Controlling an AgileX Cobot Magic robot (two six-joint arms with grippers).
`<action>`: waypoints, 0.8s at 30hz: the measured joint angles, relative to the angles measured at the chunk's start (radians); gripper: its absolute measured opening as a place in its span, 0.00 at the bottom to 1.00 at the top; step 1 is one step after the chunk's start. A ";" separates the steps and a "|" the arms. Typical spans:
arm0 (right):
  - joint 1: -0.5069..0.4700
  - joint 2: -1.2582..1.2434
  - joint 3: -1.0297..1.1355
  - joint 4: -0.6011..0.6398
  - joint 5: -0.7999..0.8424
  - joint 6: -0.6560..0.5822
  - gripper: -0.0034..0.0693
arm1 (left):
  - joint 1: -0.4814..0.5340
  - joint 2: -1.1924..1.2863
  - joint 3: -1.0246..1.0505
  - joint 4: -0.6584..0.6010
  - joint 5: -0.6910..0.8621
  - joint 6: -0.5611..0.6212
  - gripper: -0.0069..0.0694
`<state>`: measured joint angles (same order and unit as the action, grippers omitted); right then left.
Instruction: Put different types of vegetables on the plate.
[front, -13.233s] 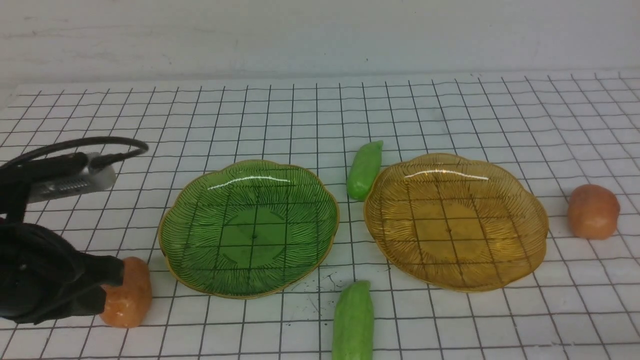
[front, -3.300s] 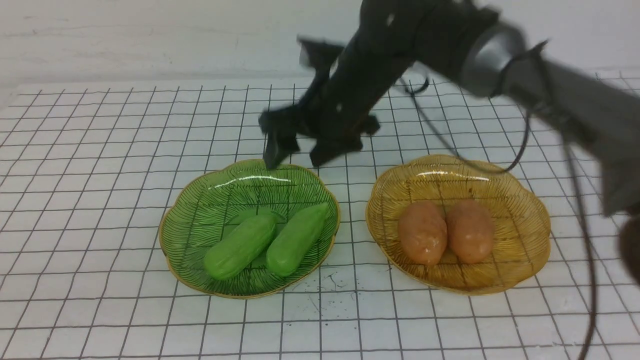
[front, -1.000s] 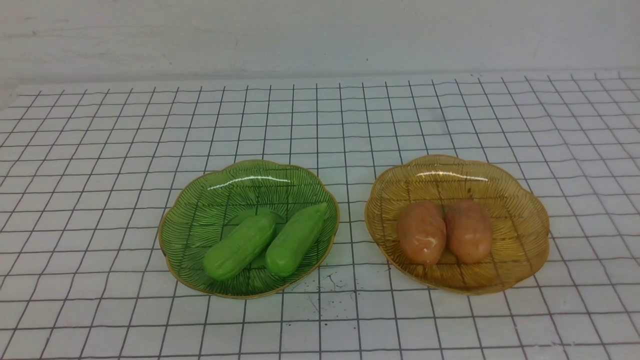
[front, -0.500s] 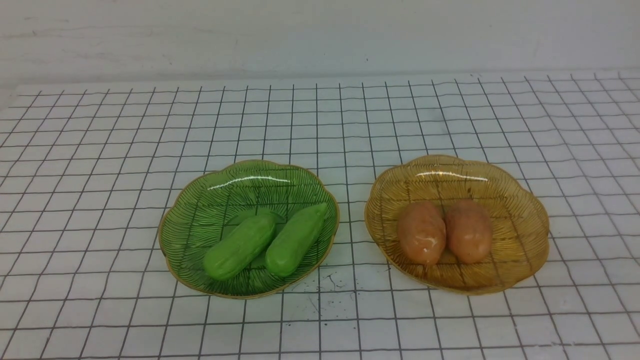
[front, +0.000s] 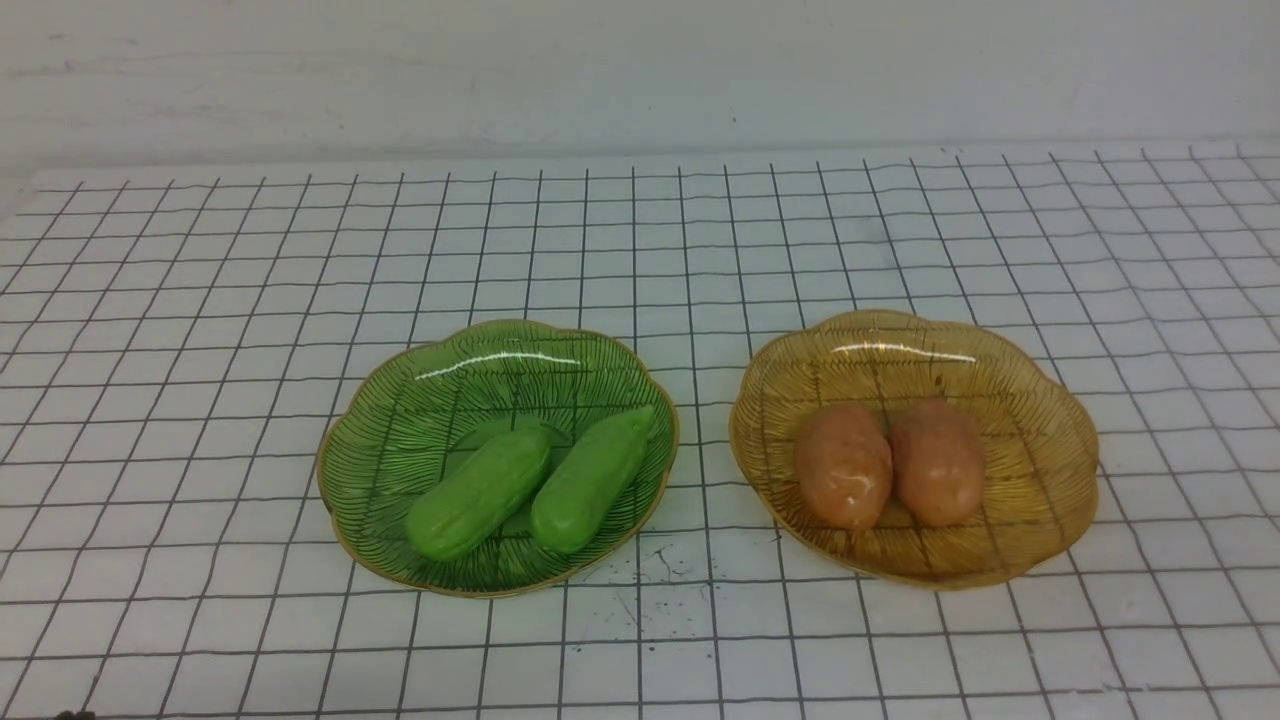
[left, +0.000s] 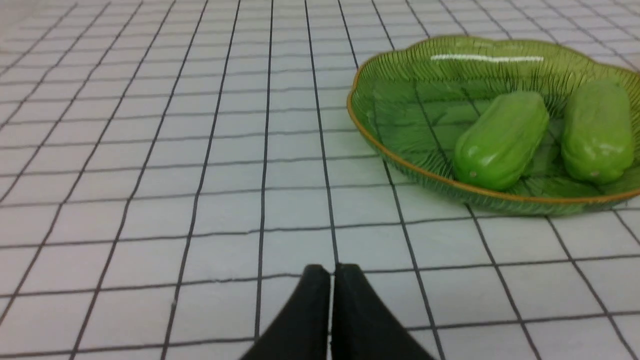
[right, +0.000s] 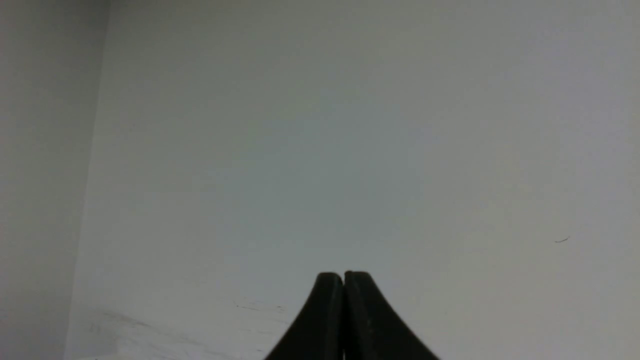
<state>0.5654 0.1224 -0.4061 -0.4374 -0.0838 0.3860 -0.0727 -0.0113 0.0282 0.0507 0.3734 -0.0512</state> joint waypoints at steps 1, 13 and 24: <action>0.000 0.000 0.000 0.000 0.000 0.000 0.03 | 0.000 0.000 0.000 0.000 0.001 0.000 0.08; 0.000 0.000 0.000 0.000 0.000 0.000 0.03 | 0.000 0.000 0.000 0.000 0.005 0.000 0.08; 0.000 0.000 0.000 0.000 0.000 0.018 0.03 | 0.000 0.000 0.000 0.000 0.008 0.000 0.08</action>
<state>0.5654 0.1224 -0.4059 -0.4374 -0.0838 0.4040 -0.0727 -0.0113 0.0282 0.0507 0.3818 -0.0512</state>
